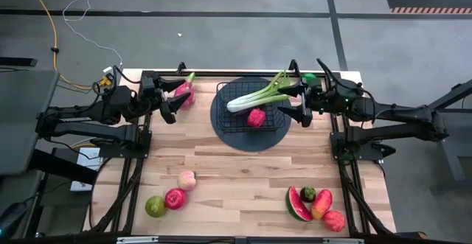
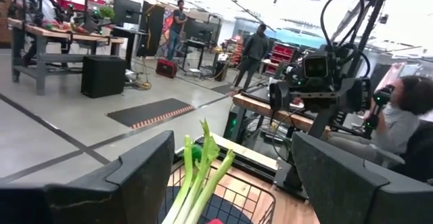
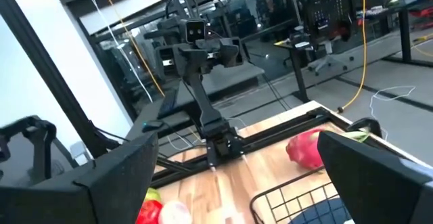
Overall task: Build produce basket
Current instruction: Put the dragon fruit into the wire basket
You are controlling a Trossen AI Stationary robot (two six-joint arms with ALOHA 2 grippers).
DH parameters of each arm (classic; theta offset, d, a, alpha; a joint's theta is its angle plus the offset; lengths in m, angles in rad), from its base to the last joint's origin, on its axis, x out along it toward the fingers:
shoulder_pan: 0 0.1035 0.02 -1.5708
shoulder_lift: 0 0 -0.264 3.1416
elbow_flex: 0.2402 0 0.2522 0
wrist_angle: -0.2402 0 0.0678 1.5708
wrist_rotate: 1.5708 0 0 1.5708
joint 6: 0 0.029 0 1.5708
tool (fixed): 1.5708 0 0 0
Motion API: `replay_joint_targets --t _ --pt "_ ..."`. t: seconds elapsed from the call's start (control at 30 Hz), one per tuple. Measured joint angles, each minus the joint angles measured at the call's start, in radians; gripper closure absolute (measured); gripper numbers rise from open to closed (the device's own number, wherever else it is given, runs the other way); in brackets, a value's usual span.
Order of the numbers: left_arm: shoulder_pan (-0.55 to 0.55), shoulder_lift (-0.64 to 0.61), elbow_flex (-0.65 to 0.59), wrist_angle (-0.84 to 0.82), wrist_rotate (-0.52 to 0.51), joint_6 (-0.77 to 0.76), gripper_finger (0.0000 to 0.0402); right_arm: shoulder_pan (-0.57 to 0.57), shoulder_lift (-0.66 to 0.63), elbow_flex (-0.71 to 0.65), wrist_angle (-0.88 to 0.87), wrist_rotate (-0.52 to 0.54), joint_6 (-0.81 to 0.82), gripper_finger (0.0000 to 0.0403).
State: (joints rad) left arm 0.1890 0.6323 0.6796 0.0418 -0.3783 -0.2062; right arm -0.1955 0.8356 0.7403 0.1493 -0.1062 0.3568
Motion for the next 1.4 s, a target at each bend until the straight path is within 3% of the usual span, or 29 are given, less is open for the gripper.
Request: replay_joint_targets --t 0.37,0.57,0.7,0.97,1.1,1.4 --pt "0.0 0.001 0.0 0.002 -0.065 -0.059 0.0112 0.0 0.0 0.0 -0.002 0.0 0.002 0.0008" --pt "0.017 0.045 0.023 -0.041 -0.167 -0.088 0.0112 0.0 0.0 0.0 -0.002 0.022 0.002 0.0008" --pt "0.105 0.118 0.105 -0.237 -0.171 -0.136 0.0112 0.0 0.0 0.0 -0.002 0.045 0.002 0.0008" --pt "0.357 0.287 0.185 -0.64 -0.034 -0.224 0.0091 0.0 0.0 0.0 -0.002 0.045 0.01 0.0008" --pt "0.435 0.361 0.184 -0.729 -0.026 -0.259 0.0082 0.0 0.0 0.0 -0.003 0.045 0.01 0.0008" --pt "0.526 0.456 0.185 -0.726 -0.025 -0.255 0.008 0.0 0.0 0.0 -0.008 0.053 0.009 0.0008"
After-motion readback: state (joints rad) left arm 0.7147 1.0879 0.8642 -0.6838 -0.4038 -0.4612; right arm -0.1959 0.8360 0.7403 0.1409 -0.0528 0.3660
